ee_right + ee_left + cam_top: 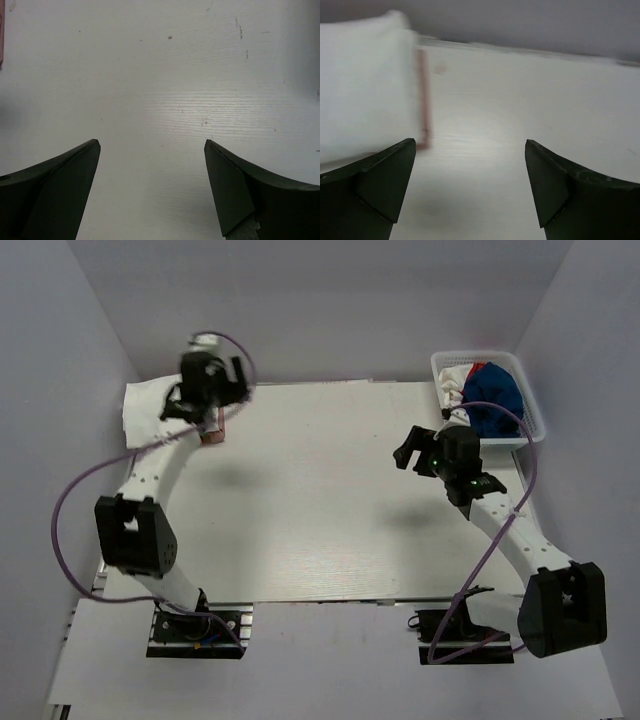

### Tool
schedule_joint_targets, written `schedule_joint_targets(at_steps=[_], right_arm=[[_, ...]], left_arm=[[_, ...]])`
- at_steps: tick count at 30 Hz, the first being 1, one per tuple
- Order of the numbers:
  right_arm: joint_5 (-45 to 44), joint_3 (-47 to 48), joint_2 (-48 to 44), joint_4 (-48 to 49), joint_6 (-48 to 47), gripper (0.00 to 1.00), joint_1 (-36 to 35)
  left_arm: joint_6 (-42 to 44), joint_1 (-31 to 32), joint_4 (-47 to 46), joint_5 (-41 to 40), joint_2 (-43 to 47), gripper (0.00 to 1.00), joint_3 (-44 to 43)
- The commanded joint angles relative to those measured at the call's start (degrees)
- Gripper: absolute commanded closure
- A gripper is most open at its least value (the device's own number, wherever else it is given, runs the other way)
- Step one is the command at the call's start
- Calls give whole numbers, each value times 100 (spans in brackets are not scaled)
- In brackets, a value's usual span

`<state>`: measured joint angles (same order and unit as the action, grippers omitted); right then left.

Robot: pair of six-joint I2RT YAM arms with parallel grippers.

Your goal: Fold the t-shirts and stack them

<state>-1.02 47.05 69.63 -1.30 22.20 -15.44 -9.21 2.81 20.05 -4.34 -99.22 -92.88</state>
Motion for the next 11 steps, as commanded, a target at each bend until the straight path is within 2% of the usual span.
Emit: schedule_joint_targets(at_steps=[1, 2, 5, 7, 9, 11], right_arm=[[242, -248, -396, 139, 320, 10, 15], [207, -423, -475, -44, 381, 10, 15], [155, -854, -1020, 51, 478, 10, 15], [-55, -1276, -1424, 234, 496, 10, 15], [5, -1513, -1610, 402, 444, 10, 6], [23, -1514, -1671, 307, 408, 10, 15]], left_arm=[[-1090, 1317, -1273, -84, 1569, 0, 1742], [-1196, 1519, -1485, -233, 1903, 0, 2722], [-1626, 2249, -1286, -576, 2836, 0, 3793], [-1899, 2724, -1565, -340, 3205, 0, 4424], [-2031, 2962, -1381, -645, 3392, 0, 4498], [-2032, 3181, -768, -1311, 3339, 0, 4235]])
